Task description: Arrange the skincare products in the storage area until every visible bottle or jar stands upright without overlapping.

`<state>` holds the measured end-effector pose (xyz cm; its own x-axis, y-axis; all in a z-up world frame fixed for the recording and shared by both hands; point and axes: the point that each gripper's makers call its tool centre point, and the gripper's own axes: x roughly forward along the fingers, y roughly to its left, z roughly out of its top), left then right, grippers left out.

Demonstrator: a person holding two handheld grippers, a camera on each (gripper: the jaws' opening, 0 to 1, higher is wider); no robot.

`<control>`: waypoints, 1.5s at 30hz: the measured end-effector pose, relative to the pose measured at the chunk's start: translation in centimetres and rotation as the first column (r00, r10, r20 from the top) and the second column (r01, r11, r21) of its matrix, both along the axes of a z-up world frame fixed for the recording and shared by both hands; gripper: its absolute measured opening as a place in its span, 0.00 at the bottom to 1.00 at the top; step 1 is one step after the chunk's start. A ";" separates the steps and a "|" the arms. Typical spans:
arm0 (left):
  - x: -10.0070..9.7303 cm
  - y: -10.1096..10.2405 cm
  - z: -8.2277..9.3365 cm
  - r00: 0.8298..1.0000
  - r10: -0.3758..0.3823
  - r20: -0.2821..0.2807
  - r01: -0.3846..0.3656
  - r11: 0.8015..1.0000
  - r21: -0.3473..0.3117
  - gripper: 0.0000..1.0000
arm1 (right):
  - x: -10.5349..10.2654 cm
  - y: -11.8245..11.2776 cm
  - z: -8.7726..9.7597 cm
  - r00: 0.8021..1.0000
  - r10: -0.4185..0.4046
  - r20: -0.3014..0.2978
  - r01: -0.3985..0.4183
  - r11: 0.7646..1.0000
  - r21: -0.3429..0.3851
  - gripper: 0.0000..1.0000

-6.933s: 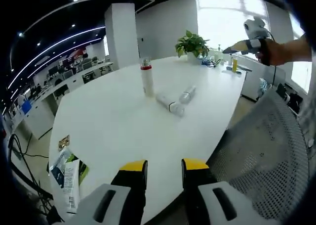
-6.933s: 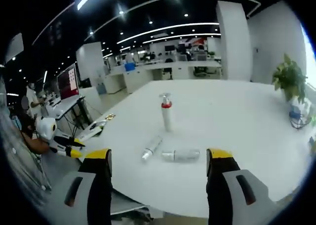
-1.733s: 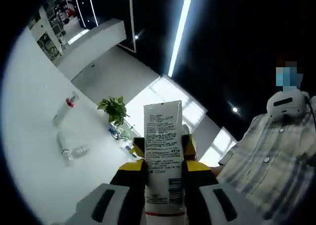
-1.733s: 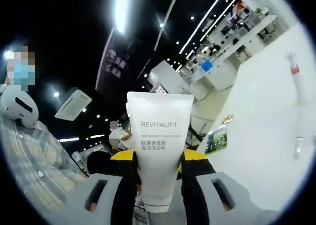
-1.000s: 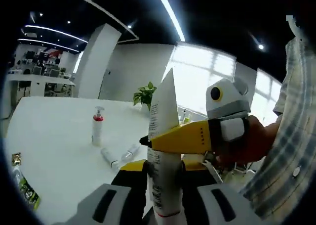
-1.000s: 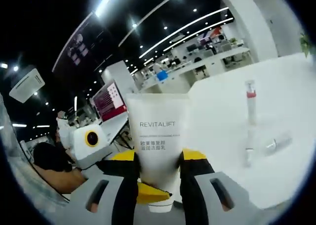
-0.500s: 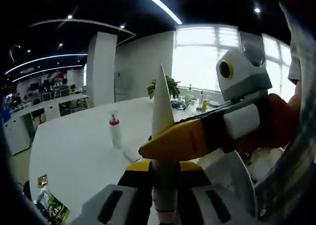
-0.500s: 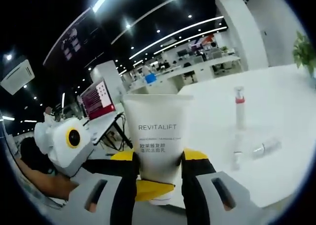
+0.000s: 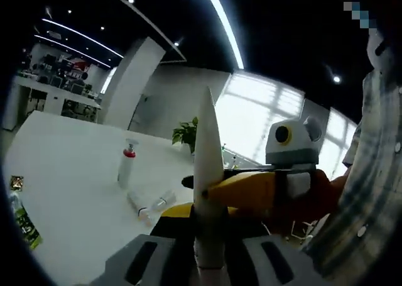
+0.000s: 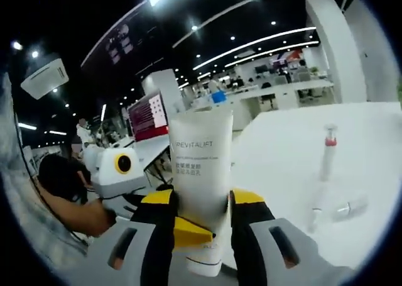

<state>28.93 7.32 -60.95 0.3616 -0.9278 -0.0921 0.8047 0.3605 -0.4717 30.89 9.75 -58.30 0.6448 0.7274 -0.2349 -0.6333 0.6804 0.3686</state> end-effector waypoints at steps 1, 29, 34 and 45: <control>-0.2 -0.2 -0.1 1.000 -0.008 0.022 0.007 1.000 0.020 0.15 | -0.1 -0.1 0.0 1.000 -0.004 0.007 0.004 1.000 -0.023 0.31; 1.9 0.1 -3.5 0.990 0.072 0.122 -0.106 0.948 0.301 0.52 | 1.9 -8.5 0.2 0.982 -0.187 0.011 0.187 0.978 -0.090 0.27; 2.7 1.4 -5.8 0.983 0.110 0.145 -0.160 0.903 0.398 0.59 | 3.4 -12.8 0.7 0.962 -0.273 0.020 0.273 0.957 -0.101 0.27; 1.3 4.1 -11.6 0.976 0.191 0.108 -0.217 0.763 0.609 0.55 | 9.8 -19.6 3.0 0.938 -0.333 0.098 0.341 0.936 -0.090 0.28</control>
<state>30.27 11.43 -72.51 0.5507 -0.5822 -0.5981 0.6914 0.7197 -0.0639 40.69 -9.90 -55.35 0.8676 0.4385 -0.2346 -0.3847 0.8907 0.2421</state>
